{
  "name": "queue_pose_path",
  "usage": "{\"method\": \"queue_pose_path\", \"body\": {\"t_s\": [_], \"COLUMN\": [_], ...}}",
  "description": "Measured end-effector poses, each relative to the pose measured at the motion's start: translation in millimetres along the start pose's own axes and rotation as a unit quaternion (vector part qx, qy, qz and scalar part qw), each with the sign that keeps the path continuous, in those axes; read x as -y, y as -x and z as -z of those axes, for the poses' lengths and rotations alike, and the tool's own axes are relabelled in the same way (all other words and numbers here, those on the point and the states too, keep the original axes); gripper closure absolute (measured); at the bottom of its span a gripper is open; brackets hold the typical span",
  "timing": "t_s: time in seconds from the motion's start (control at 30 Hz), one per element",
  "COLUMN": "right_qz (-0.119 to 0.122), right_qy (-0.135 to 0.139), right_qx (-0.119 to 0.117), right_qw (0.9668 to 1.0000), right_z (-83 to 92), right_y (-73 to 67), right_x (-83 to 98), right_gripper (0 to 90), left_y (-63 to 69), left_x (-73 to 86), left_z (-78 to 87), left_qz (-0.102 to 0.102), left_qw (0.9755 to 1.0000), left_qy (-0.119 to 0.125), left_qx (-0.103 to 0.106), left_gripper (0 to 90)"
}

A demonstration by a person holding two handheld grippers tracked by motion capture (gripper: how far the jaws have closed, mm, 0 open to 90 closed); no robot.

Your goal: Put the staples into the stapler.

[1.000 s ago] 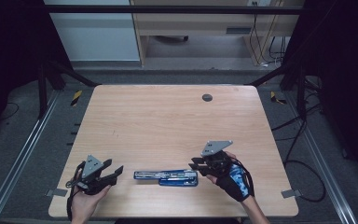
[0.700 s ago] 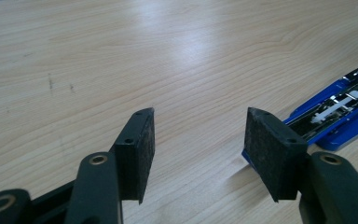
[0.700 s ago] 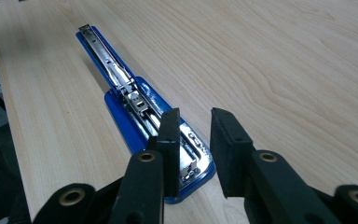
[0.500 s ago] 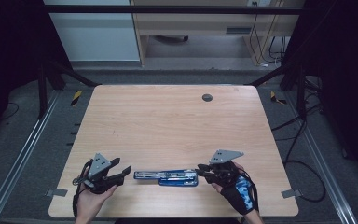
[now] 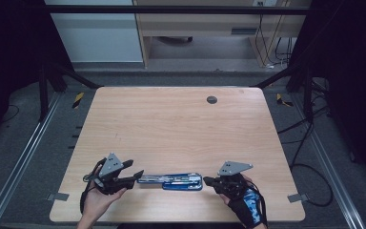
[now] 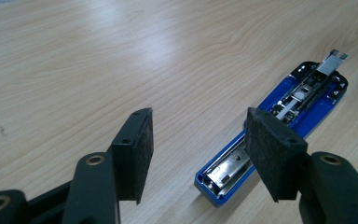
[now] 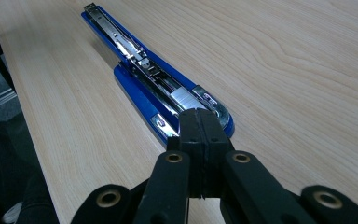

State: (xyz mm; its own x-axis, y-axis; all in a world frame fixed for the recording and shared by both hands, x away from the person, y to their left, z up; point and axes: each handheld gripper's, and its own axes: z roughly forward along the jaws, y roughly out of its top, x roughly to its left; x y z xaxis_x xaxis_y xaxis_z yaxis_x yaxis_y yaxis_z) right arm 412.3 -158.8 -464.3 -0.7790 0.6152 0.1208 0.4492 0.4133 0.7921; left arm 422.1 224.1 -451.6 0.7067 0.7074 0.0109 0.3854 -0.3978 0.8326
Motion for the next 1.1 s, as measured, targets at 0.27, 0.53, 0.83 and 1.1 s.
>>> {"method": "queue_pose_path", "body": {"t_s": [0.27,0.53,0.83,1.1], "right_qz": [0.008,0.001,0.005,0.01], "right_qy": [-0.009,-0.005,-0.009,-0.018], "right_qx": [-0.001,-0.007,-0.013,-0.015], "right_qw": [0.9999,1.0,0.9999,0.9997], "right_z": [-7.2,-9.8,-14.7,-20.9], "right_y": [-3.5,-3.6,-6.9,-10.0], "right_x": [3.7,4.1,2.7,4.7], "right_gripper": [90.0,90.0,90.0,90.0], "left_y": [-0.8,-4.9,-9.1,-12.5], "left_x": [1.6,2.8,2.1,3.3], "left_z": [0.8,-2.0,-8.3,-19.4], "left_qz": [-0.011,-0.035,-0.06,-0.08], "left_qw": [0.9998,0.9976,0.9931,0.9884], "left_qy": [-0.002,-0.031,-0.056,-0.078], "left_qx": [0.017,0.051,0.083,0.103], "left_gripper": [39.5,37.6,36.4,35.9]}}
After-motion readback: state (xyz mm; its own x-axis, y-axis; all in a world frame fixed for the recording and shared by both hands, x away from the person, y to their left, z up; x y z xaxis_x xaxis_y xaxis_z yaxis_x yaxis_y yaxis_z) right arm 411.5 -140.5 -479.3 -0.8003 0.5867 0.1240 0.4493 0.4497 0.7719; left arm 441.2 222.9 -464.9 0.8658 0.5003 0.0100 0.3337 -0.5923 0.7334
